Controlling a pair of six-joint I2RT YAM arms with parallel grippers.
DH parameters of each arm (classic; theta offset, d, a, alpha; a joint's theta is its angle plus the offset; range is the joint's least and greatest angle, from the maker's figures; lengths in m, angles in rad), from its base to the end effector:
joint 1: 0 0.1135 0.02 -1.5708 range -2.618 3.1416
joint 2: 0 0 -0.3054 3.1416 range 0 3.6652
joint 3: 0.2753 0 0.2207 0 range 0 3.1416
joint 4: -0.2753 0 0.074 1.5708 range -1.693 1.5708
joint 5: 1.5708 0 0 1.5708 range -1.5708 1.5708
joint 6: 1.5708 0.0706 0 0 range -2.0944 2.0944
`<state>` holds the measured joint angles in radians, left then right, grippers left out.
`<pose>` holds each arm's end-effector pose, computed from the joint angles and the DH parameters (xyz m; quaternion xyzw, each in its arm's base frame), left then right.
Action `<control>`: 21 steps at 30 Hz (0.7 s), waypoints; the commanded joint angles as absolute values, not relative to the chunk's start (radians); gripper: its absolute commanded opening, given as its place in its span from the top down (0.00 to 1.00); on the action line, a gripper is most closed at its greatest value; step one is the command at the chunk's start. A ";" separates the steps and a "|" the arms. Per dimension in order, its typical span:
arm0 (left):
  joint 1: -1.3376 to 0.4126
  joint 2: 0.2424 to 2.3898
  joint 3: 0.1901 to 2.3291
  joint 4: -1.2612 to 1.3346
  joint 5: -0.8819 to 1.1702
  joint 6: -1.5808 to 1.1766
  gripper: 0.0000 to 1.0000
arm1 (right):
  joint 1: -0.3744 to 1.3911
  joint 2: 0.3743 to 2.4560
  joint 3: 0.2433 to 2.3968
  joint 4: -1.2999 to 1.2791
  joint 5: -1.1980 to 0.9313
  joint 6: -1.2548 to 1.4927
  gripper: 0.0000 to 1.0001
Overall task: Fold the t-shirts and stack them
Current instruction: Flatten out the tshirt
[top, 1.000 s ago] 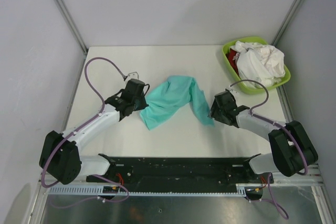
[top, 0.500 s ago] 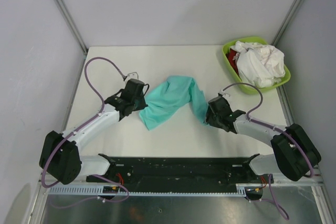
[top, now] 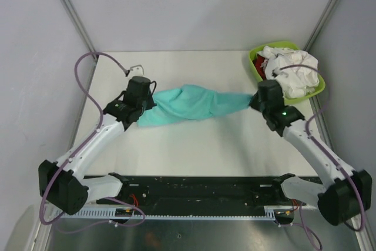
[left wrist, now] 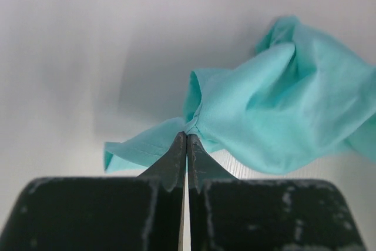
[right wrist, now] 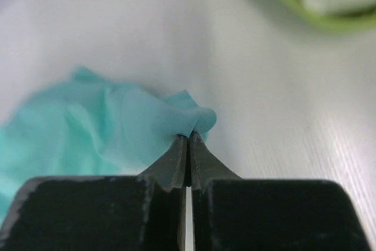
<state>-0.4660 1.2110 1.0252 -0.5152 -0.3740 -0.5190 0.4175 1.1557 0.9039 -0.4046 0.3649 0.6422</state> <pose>0.2252 -0.0844 0.3290 -0.1019 0.8887 -0.0472 0.4445 0.2189 0.0696 0.3127 0.1785 0.8679 0.0789 0.4569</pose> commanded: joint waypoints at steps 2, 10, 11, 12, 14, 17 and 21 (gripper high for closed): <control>-0.436 1.127 1.118 -0.523 -0.554 -0.431 1.00 | 0.341 1.034 1.054 -0.476 0.466 0.556 1.00; -0.425 1.083 1.170 -0.543 -0.646 -0.408 1.00 | 0.310 0.966 1.148 -0.501 0.469 0.536 1.00; -0.425 1.074 1.170 -0.546 -0.646 -0.408 1.00 | 0.309 0.958 1.156 -0.502 0.470 0.535 1.00; -0.425 1.064 1.170 -0.547 -0.645 -0.409 1.00 | 0.309 0.951 1.162 -0.503 0.470 0.533 1.00; -0.424 1.049 1.166 -0.548 -0.638 -0.409 1.00 | 0.308 0.942 1.177 -0.504 0.466 0.527 1.00; -0.424 1.046 1.165 -0.549 -0.615 -0.404 1.00 | 0.308 0.951 1.197 -0.488 0.445 0.515 1.00; -0.423 1.050 1.179 -0.550 -0.575 -0.416 1.00 | 0.307 1.029 1.223 -0.440 0.412 0.497 1.00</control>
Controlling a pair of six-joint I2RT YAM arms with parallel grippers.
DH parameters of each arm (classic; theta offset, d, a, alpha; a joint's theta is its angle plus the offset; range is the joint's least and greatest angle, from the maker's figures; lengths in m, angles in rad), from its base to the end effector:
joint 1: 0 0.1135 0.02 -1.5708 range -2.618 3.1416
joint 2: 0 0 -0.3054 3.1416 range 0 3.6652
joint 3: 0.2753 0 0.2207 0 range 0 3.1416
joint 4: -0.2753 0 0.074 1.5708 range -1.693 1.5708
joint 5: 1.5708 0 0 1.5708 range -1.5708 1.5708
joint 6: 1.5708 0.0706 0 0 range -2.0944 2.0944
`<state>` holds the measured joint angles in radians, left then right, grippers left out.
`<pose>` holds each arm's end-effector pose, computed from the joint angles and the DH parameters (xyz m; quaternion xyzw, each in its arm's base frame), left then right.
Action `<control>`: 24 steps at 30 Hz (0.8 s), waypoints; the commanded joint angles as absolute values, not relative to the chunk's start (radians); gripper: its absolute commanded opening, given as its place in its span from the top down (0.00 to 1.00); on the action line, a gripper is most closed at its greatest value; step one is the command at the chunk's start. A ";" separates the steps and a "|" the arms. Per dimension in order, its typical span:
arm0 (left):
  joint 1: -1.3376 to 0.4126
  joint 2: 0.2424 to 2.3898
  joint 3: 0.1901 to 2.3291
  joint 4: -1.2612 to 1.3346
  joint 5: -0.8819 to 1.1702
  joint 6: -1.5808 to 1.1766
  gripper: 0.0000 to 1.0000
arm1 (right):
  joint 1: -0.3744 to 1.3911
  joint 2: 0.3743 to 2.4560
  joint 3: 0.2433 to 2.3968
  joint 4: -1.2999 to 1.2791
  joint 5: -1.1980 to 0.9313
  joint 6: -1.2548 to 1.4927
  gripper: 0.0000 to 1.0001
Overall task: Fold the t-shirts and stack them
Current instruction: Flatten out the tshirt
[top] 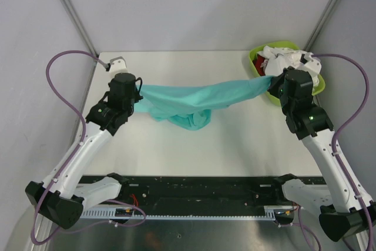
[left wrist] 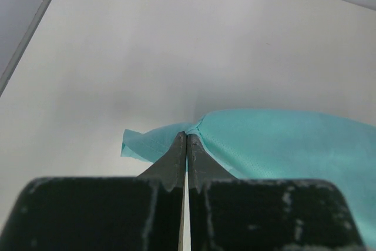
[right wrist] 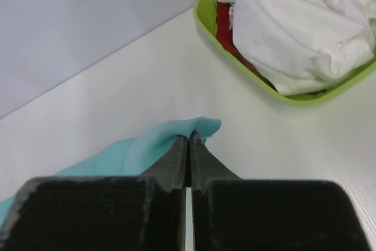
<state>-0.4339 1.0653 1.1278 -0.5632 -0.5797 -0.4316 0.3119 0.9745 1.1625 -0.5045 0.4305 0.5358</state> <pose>0.1951 -0.0478 0.3900 -0.1448 0.8245 0.0183 0.5467 0.1777 0.0263 0.4218 0.2129 0.7721 0.0781 0.5937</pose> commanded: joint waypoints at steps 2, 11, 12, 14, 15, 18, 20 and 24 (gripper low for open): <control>-0.423 1.043 1.191 -0.553 -0.562 -0.416 1.00 | 0.306 1.087 1.232 -0.393 0.387 0.493 1.00; -0.425 1.014 1.172 -0.568 -0.116 -0.389 1.00 | 0.304 1.522 1.413 -0.288 0.389 0.446 1.00; -0.425 1.031 1.157 -0.571 -0.076 -0.397 1.00 | 0.304 1.595 1.459 -0.304 0.393 0.439 1.00; -0.425 1.073 1.134 -0.582 -0.091 -0.418 1.00 | 0.301 1.744 1.574 -0.360 0.384 0.432 0.97; -0.424 1.099 1.130 -0.583 -0.127 -0.426 1.00 | 0.300 1.815 1.644 -0.401 0.369 0.427 0.93; -0.391 1.203 1.156 -0.587 -0.194 -0.462 1.00 | 0.300 1.994 1.841 -0.534 0.330 0.423 0.66; -0.369 1.278 1.191 -0.588 -0.196 -0.494 1.00 | 0.307 2.054 1.940 -0.606 0.312 0.425 0.48; -0.358 1.388 1.242 -0.591 -0.199 -0.539 1.00 | 0.347 1.999 1.910 -0.614 0.294 0.429 0.33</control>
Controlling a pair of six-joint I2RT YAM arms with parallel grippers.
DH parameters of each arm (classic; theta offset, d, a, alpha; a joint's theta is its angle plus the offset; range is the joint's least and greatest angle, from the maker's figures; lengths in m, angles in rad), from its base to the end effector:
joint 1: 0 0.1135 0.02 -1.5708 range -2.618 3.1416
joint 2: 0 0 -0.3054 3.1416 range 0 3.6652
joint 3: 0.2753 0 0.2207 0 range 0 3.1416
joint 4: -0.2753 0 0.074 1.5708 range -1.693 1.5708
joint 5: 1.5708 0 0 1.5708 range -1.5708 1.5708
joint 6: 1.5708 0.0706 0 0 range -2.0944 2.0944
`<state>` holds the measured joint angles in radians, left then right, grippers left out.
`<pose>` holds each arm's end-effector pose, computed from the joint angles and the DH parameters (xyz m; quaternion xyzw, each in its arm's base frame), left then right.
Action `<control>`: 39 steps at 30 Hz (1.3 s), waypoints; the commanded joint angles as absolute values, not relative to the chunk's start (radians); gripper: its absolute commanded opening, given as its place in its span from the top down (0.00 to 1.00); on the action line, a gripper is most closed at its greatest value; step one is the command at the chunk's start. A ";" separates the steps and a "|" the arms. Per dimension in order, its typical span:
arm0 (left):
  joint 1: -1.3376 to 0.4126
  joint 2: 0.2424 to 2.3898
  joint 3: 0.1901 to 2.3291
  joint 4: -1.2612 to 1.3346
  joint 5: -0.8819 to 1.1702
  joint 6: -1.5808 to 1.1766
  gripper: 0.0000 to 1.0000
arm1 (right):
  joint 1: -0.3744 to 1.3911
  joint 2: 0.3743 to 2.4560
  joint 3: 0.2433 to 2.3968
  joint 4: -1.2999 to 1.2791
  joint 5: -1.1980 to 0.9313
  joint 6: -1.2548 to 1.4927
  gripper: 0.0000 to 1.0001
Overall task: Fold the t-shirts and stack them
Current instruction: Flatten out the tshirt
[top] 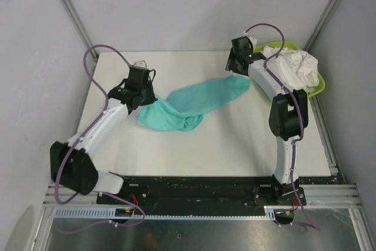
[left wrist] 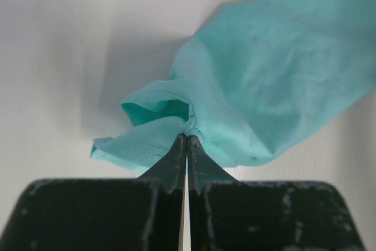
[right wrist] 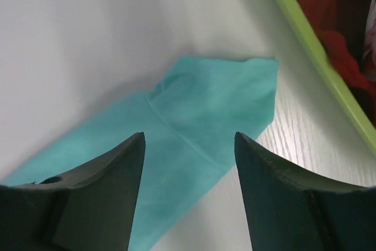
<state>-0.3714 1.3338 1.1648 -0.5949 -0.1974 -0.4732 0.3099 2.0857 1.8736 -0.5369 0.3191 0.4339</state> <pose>0.2577 -0.0855 0.3347 -0.0852 0.9121 -0.0775 0.3935 0.4772 0.1295 0.2972 0.1194 0.8994 0.0076 0.4203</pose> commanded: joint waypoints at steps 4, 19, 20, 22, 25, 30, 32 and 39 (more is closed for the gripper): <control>-0.353 1.445 1.242 -0.593 -0.236 -0.573 1.00 | 0.428 1.832 1.705 -0.538 0.215 0.488 0.35; -0.334 1.459 1.200 -0.592 -0.239 -0.603 1.00 | 0.856 1.773 1.311 -0.349 0.136 0.692 0.48; -0.335 1.454 1.194 -0.591 -0.238 -0.603 1.00 | 0.863 1.788 1.311 -0.339 0.126 0.700 0.48; -0.335 1.446 1.186 -0.592 -0.238 -0.602 1.00 | 0.873 1.810 1.311 -0.316 0.115 0.714 0.49; -0.335 1.441 1.179 -0.591 -0.235 -0.599 1.00 | 0.882 1.830 1.311 -0.276 0.111 0.725 0.49; -0.333 1.435 1.171 -0.591 -0.236 -0.597 1.00 | 0.890 1.861 1.312 -0.244 0.099 0.748 0.49; -0.333 1.436 1.170 -0.591 -0.235 -0.597 1.00 | 0.893 1.872 1.313 -0.234 0.090 0.756 0.49; -0.333 1.435 1.167 -0.592 -0.232 -0.598 1.00 | 0.918 1.918 1.346 -0.253 0.112 0.761 0.49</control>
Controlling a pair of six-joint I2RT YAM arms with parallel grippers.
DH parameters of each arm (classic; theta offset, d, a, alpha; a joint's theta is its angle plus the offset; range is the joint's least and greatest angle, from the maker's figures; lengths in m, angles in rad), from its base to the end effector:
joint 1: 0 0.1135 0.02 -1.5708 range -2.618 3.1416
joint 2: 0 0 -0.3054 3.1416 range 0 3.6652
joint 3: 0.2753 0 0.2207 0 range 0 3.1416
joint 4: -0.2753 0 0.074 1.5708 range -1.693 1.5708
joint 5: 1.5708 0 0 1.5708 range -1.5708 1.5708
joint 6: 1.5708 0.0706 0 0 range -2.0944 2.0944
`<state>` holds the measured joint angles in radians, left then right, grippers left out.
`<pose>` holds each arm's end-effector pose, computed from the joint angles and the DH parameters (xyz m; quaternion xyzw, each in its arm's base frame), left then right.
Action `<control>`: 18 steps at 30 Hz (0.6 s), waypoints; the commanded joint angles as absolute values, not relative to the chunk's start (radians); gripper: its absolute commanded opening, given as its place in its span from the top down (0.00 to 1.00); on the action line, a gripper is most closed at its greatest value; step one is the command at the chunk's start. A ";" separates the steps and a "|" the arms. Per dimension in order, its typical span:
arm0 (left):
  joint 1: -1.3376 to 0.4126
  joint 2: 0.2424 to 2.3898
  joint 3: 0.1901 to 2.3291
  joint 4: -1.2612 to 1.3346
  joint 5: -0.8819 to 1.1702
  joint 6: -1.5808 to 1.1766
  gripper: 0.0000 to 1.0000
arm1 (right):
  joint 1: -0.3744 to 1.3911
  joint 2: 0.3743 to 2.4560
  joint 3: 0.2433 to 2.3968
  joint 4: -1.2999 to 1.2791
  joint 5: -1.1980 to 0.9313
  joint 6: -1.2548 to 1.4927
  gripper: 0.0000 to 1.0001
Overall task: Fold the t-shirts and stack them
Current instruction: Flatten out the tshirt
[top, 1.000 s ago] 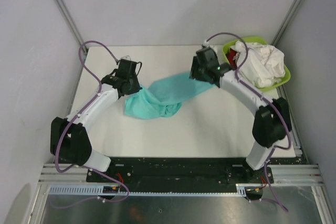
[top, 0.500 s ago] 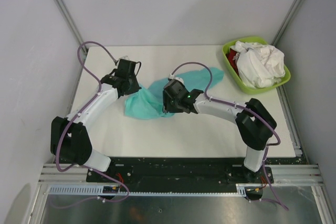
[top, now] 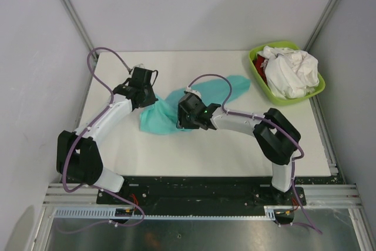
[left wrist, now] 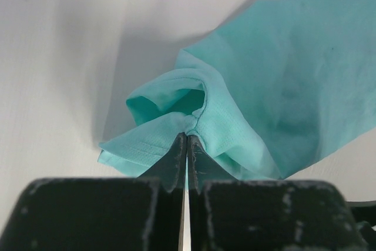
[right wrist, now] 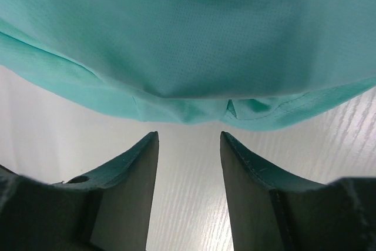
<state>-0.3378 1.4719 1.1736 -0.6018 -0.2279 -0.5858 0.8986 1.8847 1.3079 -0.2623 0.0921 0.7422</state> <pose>0.2876 -0.0841 0.3005 -0.1532 0.9263 -0.0496 0.3406 0.2675 0.3257 0.2311 -0.0564 0.9313 0.2321 0.2751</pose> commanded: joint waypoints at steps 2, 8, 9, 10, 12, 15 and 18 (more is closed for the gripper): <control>-0.333 1.433 1.166 -0.592 -0.230 -0.598 1.00 | 0.922 1.934 1.359 -0.272 0.129 0.762 0.50; -0.333 1.429 1.162 -0.592 -0.225 -0.599 1.00 | 0.930 1.965 1.375 -0.278 0.154 0.759 0.50; -0.334 1.429 1.161 -0.592 -0.224 -0.600 1.00 | 0.931 1.969 1.380 -0.280 0.159 0.759 0.50; -0.334 1.428 1.160 -0.592 -0.224 -0.600 1.00 | 0.933 1.973 1.386 -0.281 0.163 0.757 0.50; -0.334 1.425 1.155 -0.591 -0.222 -0.600 1.00 | 0.935 1.979 1.400 -0.286 0.177 0.754 0.50; -0.333 1.419 1.148 -0.592 -0.222 -0.599 1.00 | 0.938 1.993 1.430 -0.301 0.196 0.747 0.50; -0.335 1.411 1.142 -0.592 -0.222 -0.596 1.00 | 0.940 2.016 1.469 -0.328 0.215 0.738 0.51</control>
